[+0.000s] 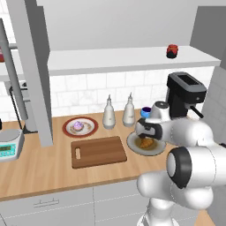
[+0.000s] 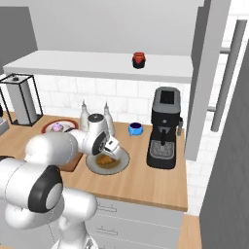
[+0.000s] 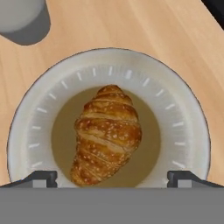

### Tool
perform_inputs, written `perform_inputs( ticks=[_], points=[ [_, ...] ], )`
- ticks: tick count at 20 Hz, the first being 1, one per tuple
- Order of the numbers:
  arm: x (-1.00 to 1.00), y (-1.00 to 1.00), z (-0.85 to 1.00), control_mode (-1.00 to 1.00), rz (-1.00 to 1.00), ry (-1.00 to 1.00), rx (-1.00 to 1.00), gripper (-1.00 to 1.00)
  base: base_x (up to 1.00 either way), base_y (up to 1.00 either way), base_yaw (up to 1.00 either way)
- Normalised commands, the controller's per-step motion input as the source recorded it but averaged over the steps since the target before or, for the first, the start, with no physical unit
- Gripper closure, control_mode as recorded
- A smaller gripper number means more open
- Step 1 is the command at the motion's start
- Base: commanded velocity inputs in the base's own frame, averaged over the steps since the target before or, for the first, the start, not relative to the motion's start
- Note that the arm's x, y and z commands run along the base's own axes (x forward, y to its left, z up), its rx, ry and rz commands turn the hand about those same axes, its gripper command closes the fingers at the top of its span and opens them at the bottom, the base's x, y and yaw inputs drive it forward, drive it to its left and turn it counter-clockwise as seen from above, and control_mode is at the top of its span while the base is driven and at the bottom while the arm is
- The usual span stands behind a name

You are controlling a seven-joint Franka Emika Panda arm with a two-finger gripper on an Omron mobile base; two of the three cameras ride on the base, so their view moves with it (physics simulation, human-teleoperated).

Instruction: From the different types of pastries on the counter, select a croissant and place it on the cutting board. Then retrieve a jar of jam from the cabinet and place it alongside the croissant on the cutting board.

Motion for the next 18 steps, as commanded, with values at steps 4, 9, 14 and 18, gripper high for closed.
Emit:
perform_inputs(
  ticks=[4,9,14,18],
  points=[
    [0.2,0.0,-0.25,-1.0,0.0,0.0,0.0,-1.0,0.0,0.0,0.0],
    [0.15,0.0,-0.27,-1.0,0.0,0.0,0.0,-1.0,0.0,0.0,0.0],
    [0.14,-0.01,-0.22,-1.0,0.0,0.0,0.0,-1.0,0.0,0.0,0.0],
    [0.14,-0.01,-0.22,-1.0,0.0,0.0,0.0,-1.0,0.0,0.0,0.0]
  ],
)
